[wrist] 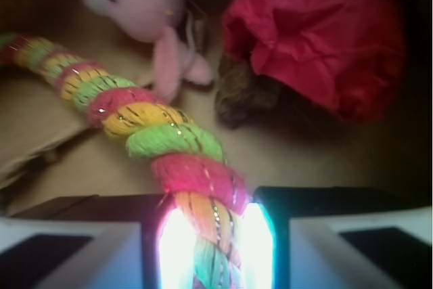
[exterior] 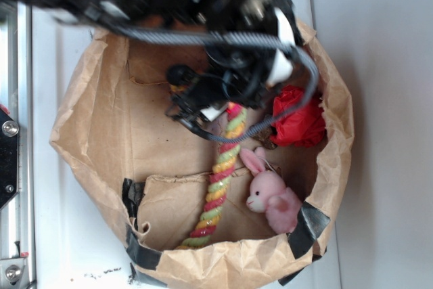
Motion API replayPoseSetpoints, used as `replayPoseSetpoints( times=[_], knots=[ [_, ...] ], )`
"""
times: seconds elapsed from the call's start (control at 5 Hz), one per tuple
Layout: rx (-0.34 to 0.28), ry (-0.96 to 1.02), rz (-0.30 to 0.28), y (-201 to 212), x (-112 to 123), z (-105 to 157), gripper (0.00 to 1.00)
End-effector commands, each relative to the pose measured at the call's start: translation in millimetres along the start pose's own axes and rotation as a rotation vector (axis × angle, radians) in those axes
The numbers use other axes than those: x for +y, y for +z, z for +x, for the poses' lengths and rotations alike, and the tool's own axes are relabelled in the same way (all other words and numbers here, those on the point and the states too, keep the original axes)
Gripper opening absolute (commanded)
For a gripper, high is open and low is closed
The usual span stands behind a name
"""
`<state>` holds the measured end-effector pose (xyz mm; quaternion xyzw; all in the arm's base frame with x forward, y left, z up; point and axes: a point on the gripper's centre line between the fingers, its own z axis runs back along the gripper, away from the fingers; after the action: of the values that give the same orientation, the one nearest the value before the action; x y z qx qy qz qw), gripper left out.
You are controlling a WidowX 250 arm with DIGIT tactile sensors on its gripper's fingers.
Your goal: Grab the multicolored rope.
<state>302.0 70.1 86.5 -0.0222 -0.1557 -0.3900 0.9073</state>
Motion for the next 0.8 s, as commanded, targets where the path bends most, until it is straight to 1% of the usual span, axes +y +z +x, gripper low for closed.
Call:
replayPoseSetpoints(
  times=[0.0,0.2,0.4,0.6],
  knots=[
    [-0.042,0.205,0.065,80,-10,5,0.00],
    [-0.017,0.356,0.080,90,-21,12,0.00],
    [-0.002,0.459,0.089,97,-34,21,0.00],
    [0.001,0.538,0.122,103,-44,28,0.00]
  ],
)
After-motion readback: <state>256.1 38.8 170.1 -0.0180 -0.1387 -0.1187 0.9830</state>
